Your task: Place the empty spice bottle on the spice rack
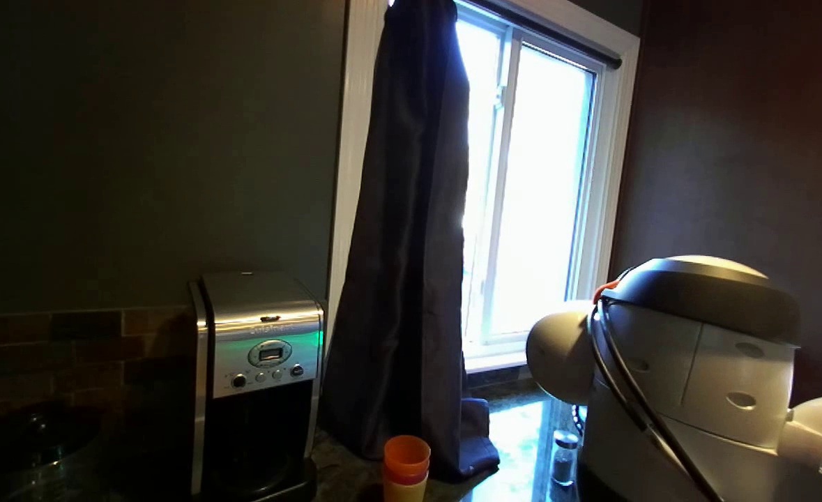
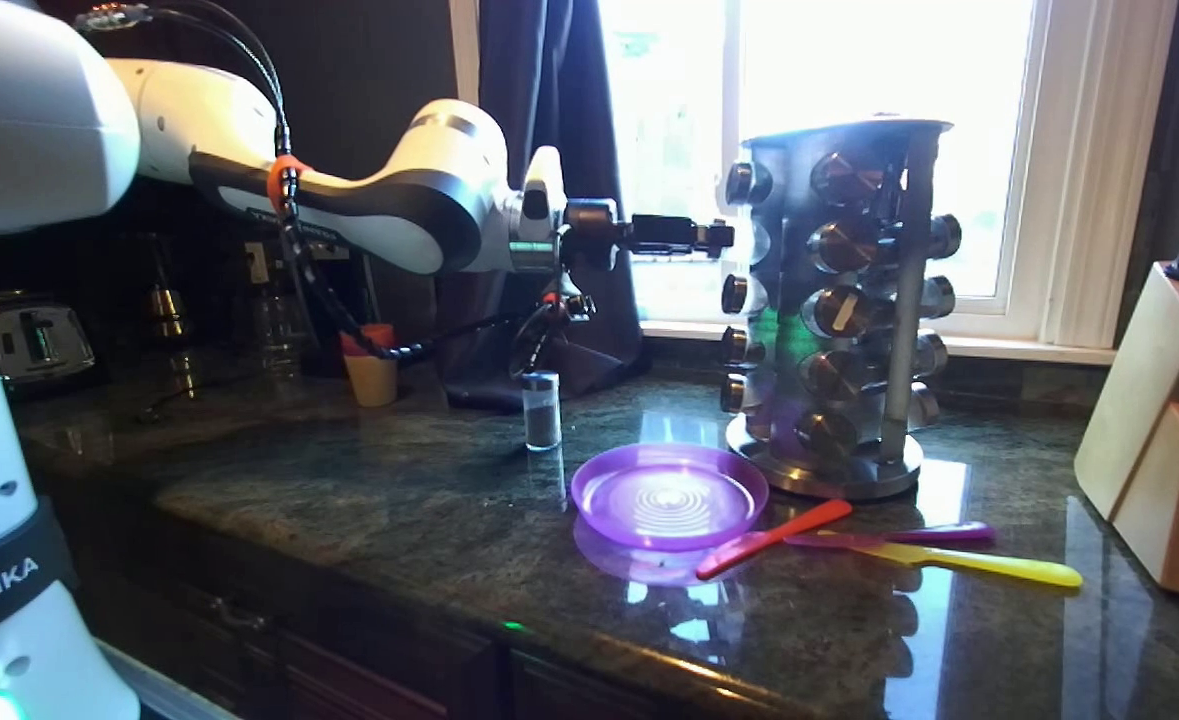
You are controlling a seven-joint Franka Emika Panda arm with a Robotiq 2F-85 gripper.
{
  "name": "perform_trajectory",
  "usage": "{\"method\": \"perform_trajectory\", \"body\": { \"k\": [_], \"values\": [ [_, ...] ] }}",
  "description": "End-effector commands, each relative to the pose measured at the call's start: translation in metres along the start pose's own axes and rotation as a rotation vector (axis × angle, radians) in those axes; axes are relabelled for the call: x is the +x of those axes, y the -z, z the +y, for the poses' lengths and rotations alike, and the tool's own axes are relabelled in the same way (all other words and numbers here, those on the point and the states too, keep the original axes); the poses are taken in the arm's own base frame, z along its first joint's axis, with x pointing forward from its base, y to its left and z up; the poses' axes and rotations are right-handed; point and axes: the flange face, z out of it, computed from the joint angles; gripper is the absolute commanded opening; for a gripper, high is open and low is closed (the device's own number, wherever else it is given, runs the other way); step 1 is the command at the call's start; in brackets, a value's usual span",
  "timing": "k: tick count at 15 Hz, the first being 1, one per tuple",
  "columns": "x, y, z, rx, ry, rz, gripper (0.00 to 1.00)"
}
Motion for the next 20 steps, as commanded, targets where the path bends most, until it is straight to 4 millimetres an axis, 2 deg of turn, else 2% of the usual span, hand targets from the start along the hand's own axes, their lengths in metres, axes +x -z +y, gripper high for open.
{"method": "perform_trajectory", "body": {
  "k": [1,19,20],
  "values": [
    [-0.003,-0.007,0.000,-0.031,-0.005,-0.038,0.25],
    [0.002,-0.028,-0.003,0.024,-0.018,-0.144,0.26],
    [0.002,-0.029,-0.002,0.022,-0.018,-0.149,0.75]
  ]
}}
